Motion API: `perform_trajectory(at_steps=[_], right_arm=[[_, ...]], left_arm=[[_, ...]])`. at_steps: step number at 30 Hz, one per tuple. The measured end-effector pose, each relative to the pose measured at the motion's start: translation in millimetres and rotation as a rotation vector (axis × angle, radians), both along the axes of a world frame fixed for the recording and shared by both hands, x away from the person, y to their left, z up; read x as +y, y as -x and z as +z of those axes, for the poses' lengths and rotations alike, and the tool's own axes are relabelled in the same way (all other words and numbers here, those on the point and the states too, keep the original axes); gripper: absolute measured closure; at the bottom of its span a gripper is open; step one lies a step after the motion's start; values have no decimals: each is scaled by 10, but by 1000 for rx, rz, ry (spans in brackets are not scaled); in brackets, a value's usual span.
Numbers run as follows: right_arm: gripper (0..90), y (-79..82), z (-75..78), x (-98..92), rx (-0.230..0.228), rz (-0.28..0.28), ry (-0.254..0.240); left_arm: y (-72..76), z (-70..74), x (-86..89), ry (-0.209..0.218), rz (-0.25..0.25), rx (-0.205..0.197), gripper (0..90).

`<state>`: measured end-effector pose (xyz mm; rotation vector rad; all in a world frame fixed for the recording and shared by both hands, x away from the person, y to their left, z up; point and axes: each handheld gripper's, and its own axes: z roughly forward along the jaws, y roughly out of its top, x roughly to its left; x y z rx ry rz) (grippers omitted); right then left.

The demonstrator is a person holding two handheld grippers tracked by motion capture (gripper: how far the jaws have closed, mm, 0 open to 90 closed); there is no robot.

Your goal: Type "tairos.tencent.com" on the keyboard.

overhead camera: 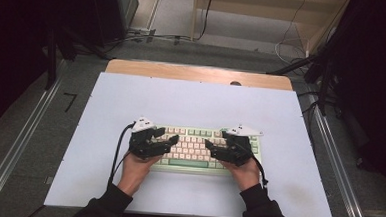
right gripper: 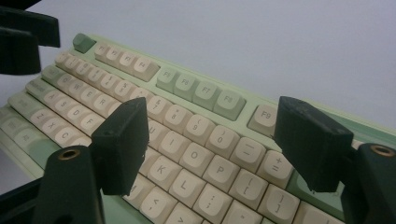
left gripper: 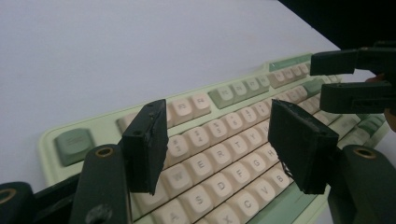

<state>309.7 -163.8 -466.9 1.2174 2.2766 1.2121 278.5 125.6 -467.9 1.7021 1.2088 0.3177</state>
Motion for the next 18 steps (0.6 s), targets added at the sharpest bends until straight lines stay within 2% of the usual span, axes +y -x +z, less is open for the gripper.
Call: perform_trajectory(at_steps=[2, 9, 15, 18], right_arm=[[248, -2, 1, -12, -1, -3, -3], [249, -1, -4, -27, 2, -8, 1], [249, -5, -31, -40, 13, -6, 1], [248, 3, -24, -65, 11, -10, -3]], left_arm=[[25, 12, 87, 4, 10, 5, 347], [150, 31, 318, 5, 77, -34, 333], [165, -7, 335, 6, 109, -52, 334], [165, -19, 306, -15, 115, -65, 330]])
